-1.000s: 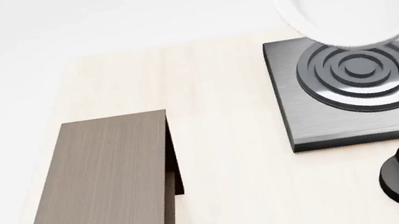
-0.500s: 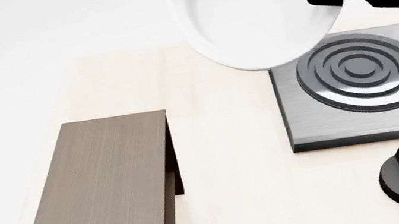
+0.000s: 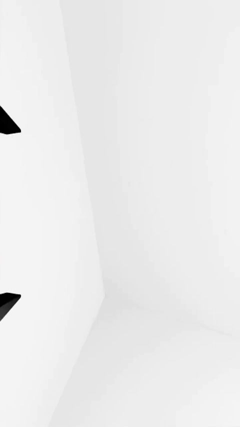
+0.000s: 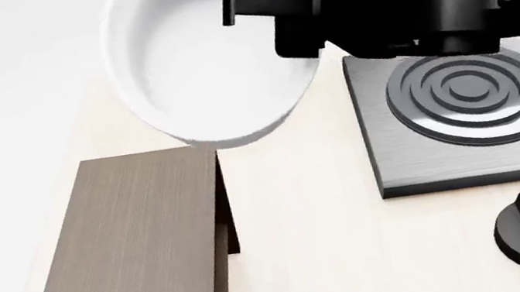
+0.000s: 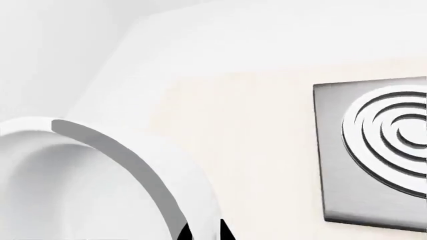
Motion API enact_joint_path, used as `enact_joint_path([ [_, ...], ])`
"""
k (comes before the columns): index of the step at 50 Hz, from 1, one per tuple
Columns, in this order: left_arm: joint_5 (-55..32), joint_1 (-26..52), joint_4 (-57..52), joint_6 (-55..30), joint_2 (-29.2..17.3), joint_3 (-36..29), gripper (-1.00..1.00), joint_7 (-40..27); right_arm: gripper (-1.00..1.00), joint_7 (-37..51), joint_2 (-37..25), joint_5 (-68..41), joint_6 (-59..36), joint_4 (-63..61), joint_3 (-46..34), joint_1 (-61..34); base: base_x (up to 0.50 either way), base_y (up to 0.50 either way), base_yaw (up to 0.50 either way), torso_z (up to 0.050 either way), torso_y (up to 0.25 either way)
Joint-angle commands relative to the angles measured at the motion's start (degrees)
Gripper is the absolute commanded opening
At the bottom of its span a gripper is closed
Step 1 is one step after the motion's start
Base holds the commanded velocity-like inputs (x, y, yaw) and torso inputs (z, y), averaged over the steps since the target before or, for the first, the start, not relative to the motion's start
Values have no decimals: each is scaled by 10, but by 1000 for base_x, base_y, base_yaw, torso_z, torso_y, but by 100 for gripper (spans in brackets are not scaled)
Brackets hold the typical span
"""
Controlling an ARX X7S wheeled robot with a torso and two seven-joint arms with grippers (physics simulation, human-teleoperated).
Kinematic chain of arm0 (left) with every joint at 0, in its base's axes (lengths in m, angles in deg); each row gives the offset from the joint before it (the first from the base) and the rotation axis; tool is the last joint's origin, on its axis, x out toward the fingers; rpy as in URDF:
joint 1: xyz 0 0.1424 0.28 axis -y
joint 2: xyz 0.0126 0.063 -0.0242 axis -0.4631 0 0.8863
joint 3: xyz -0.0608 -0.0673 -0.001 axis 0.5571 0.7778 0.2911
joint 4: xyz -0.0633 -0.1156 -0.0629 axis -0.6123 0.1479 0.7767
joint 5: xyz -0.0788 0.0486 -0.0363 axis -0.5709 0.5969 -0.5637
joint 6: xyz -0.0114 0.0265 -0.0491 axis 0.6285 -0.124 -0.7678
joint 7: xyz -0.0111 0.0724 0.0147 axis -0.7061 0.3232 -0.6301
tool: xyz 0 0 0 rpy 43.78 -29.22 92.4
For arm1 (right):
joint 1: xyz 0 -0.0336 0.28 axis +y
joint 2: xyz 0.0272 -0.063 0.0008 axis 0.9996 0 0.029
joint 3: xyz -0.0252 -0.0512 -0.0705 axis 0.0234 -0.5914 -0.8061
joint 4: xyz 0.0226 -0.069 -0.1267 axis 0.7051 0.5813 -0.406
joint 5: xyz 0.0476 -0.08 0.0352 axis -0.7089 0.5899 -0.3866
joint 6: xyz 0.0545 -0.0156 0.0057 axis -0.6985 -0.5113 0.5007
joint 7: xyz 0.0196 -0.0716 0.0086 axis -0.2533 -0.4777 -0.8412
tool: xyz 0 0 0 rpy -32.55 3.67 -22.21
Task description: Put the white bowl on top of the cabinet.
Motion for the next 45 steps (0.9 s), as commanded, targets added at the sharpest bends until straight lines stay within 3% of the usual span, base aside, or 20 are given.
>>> enact_joint_path([
  [1, 0, -1, 0, 1, 0, 0, 100, -1, -100, 11, 56, -22, -13, 17, 4, -5, 0, 0, 0, 0, 0],
  [25, -2, -2, 3, 4, -2, -2, 100, -2, -100, 14, 123, -74, 17, 62, 13, 40, 0, 0, 0, 0, 1],
  [45, 1, -1, 3, 2, -4, -4, 100, -5, -100, 56, 139, -114, 40, 11, 24, 79, 0, 0, 0, 0, 1],
])
